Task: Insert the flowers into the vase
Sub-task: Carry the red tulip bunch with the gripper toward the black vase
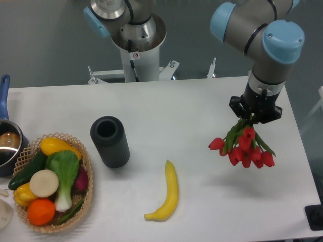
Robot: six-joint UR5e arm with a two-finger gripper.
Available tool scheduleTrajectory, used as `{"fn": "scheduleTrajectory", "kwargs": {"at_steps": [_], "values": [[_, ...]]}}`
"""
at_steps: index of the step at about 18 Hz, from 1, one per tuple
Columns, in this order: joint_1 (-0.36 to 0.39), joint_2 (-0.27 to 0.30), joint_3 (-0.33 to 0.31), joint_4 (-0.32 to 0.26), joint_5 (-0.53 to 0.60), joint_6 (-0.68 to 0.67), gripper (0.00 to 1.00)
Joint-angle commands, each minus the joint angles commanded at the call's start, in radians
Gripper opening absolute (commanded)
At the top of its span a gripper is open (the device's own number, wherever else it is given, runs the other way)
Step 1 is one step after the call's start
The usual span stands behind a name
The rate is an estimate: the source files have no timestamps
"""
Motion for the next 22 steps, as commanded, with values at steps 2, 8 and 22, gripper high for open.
{"fn": "scheduleTrajectory", "kwargs": {"at_steps": [2, 8, 22], "values": [[-0.005, -0.002, 0.021, 0.000, -0.006, -0.002, 0.00], [-0.031, 0.038, 0.043, 0.003, -0.150, -0.087, 0.00], [-0.083, 0.184, -0.077, 0.216, -0.837, -0.295, 0.00]]}}
